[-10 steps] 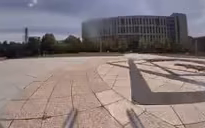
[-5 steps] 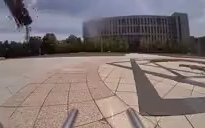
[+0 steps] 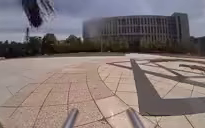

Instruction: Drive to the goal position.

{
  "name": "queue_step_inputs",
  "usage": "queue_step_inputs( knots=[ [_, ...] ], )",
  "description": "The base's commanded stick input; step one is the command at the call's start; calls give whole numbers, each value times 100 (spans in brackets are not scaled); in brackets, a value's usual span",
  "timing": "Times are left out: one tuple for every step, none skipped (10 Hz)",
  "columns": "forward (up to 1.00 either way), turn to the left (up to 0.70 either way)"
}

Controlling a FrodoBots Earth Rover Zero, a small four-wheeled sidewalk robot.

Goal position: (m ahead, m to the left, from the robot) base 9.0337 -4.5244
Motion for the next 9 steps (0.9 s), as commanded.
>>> queue_step_inputs(
  knots=[
    [50,0],
    [50,0],
    [50,0],
    [50,0],
    [50,0],
    [50,0],
    [50,0],
    [50,0],
    [50,0]
  ],
)
